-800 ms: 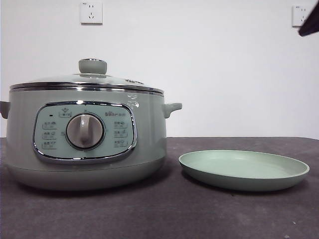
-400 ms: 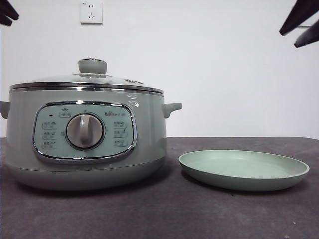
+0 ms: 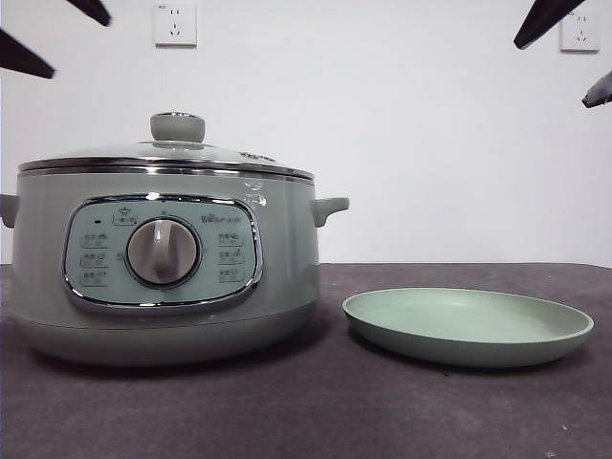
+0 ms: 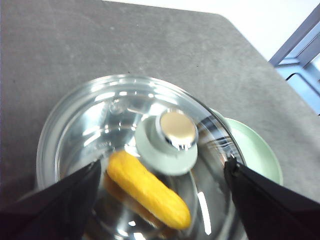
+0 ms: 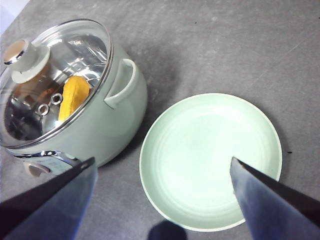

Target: Take the corn out from the steamer,put the corn on the plate,close the lid

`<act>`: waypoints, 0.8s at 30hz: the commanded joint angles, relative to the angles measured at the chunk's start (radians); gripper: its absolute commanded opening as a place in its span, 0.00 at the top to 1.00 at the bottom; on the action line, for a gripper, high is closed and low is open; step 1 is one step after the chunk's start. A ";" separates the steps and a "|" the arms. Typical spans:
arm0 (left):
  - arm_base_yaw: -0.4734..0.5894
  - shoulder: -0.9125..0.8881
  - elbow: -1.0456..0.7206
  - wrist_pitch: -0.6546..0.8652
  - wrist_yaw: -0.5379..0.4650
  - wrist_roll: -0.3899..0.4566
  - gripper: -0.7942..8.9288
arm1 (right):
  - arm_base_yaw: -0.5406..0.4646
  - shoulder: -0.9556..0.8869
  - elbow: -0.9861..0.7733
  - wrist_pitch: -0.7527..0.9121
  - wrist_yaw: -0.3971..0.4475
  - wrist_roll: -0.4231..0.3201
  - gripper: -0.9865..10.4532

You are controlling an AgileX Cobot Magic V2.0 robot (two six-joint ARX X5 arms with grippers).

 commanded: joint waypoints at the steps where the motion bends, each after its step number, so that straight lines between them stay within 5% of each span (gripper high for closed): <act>1: -0.049 0.064 0.049 -0.006 -0.063 0.040 0.50 | -0.002 0.000 0.002 0.005 0.002 -0.001 0.52; 21: -0.263 0.380 0.182 -0.019 -0.303 0.106 0.50 | -0.002 0.000 0.002 0.005 0.003 -0.001 0.53; 22: -0.269 0.383 0.182 -0.020 -0.320 0.108 0.52 | -0.002 0.000 0.002 0.005 0.003 -0.001 0.53; 24: -0.275 0.383 0.182 -0.019 -0.323 0.131 0.72 | -0.002 0.000 0.002 0.005 0.003 0.000 0.53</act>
